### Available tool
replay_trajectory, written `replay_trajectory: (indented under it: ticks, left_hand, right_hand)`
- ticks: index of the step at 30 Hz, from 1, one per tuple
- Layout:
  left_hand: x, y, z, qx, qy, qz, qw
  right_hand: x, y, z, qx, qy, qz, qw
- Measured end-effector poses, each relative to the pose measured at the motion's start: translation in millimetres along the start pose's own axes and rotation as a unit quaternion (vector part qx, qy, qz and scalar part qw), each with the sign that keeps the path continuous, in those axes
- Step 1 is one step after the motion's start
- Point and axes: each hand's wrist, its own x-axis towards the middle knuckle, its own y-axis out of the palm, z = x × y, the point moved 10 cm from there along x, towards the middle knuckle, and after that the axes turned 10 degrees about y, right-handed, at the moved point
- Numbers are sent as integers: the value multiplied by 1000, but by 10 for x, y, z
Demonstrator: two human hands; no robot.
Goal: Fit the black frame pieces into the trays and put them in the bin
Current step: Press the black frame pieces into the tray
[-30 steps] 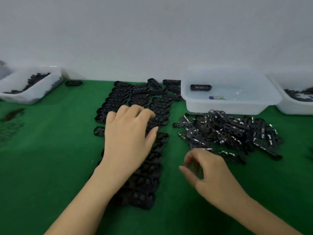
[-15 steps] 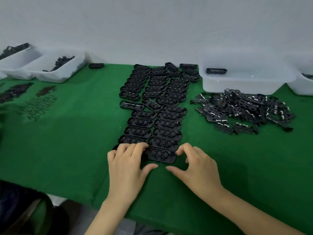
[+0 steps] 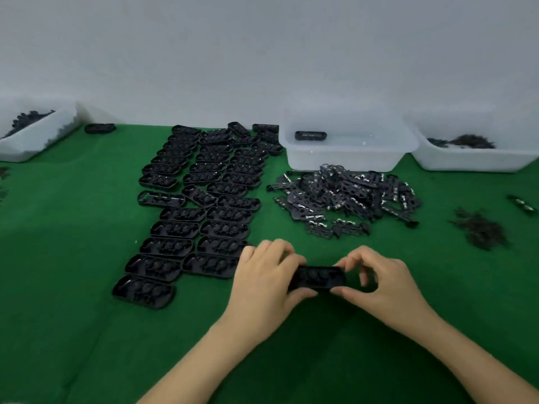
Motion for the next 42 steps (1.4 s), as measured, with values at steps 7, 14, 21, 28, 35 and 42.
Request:
replay_trajectory:
  ticks: [7,14,21,28,35,42]
  left_hand:
    - [557,370,106,-130,13,49,990]
    - [936,361,389,124,32,26,991]
    - [932,296,423,151,49,34,987]
    - [470,211,82,-614,-231,-187,732]
    - [300,70,-120,-518,-221,-194,803]
    - [585,-368,-502,-57,197,-65,977]
  right_hand:
    - [64,-230,-419,-37,-14,-21,999]
    - [61,-197,-439,-5,-29,-11,1000]
    - [0,-304,-339,-19,-51,-53,997]
    - [79,-557,153,208,-41,-131,969]
    - [128,-219,17,417,109,-15,902]
    - [116,40,44,271,95,233,929]
